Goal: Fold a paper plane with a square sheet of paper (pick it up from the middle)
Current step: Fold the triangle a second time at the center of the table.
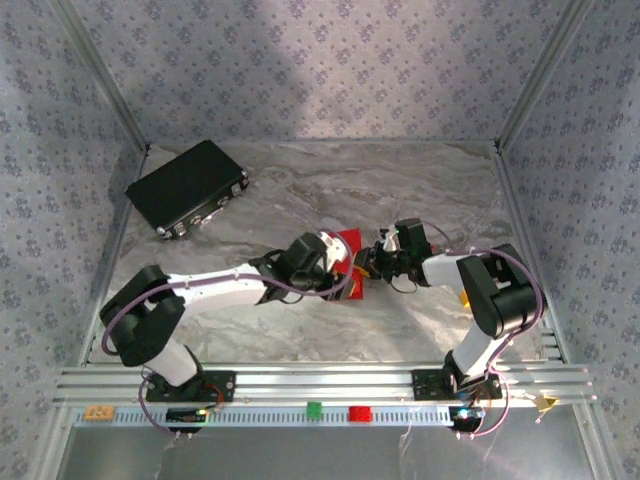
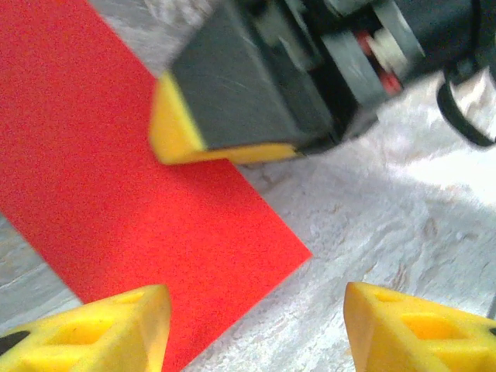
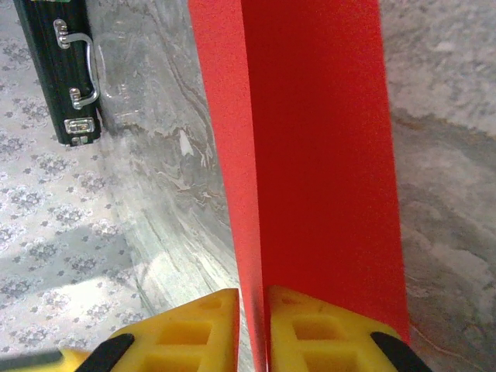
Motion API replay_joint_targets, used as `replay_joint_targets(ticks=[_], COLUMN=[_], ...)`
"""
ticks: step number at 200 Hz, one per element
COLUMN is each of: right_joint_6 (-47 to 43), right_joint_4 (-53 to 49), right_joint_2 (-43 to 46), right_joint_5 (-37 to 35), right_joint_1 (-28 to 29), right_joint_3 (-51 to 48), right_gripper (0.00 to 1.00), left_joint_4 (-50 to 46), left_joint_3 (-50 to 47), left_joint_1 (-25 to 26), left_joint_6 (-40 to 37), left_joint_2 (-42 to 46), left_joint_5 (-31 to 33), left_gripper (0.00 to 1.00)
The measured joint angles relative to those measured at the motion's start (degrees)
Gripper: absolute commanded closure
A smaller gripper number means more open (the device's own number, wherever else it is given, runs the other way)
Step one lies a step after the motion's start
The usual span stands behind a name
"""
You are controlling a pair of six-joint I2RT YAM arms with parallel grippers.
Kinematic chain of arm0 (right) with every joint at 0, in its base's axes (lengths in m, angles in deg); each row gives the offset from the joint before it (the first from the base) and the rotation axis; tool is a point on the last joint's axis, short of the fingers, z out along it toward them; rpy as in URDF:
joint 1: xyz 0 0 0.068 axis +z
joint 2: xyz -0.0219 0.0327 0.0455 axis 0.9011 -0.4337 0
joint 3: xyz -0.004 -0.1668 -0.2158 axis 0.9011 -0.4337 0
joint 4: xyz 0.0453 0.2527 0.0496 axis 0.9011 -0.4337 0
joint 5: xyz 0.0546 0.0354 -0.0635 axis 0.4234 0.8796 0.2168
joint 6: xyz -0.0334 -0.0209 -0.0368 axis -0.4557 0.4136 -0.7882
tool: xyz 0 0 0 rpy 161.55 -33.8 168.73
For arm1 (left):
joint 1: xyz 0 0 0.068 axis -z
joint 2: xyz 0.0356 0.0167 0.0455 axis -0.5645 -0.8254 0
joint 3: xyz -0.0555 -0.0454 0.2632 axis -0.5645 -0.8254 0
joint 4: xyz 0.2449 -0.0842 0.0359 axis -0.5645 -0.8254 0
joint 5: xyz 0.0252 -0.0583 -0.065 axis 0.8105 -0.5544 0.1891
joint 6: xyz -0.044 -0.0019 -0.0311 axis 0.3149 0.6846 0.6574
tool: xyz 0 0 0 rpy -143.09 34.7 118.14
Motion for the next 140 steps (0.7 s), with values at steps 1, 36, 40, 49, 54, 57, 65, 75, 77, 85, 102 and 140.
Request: replay_joint_targets(ticks=[1, 36, 40, 49, 54, 57, 65, 75, 77, 85, 102, 140], right_joint_6=[0.0, -0.1, -0.1, -0.1, -0.1, -0.1, -0.1, -0.1, -0.1, -0.1, -0.1, -0.1], right_joint_4=[0.0, 0.0, 0.0, 0.0, 0.0, 0.0, 0.0, -0.1, -0.1, -0.2, -0.4, -0.6], right_joint_2=[0.0, -0.1, -0.1, -0.1, -0.2, -0.2, -0.3, -0.4, -0.4, -0.4, -0.4, -0.4], right_joint_5=[0.0, 0.3, 0.3, 0.3, 0.3, 0.3, 0.4, 0.3, 0.3, 0.3, 0.3, 0.3], right_joint_1=[0.0, -0.2, -0.2, -0.2, -0.2, -0.2, -0.2, -0.2, -0.2, -0.2, -0.2, -0.2], right_joint_3=[0.0, 0.2, 0.2, 0.3, 0.3, 0.3, 0.4, 0.5, 0.5, 0.5, 0.5, 0.5], right_gripper=[0.86, 0.90, 0.90, 0.91, 0.91, 0.91, 0.91, 0.90, 0.90, 0.90, 0.90, 0.90], left_joint_4=[-0.1, -2.7, -2.9, -3.6, -3.8, -3.9, -4.2, -4.8, -4.9, -5.0, -5.2, -6.6], left_joint_3=[0.1, 2.9, 3.2, 3.9, 4.2, 4.4, 4.8, 5.4, 5.5, 5.9, 6.7, 8.2], left_joint_1=[0.2, 5.7, 6.3, 7.2, 7.8, 8.1, 8.9, 10.1, 10.3, 11.1, 12.9, 15.1], left_joint_6=[-0.2, -5.7, -6.4, -7.6, -8.3, -8.6, -9.6, -10.8, -11.0, -11.9, -13.6, -15.7], left_joint_2=[-0.1, -2.9, -3.3, -4.0, -4.4, -4.6, -5.2, -5.9, -6.0, -6.6, -8.0, -10.6], left_joint_5=[0.2, 8.2, 9.2, 11.2, 12.3, 12.9, 14.6, 16.9, 17.2, 18.6, 21.6, 27.6], left_gripper=[0.39, 0.36, 0.35, 0.34, 0.34, 0.33, 0.33, 0.32, 0.31, 0.30, 0.29, 0.29])
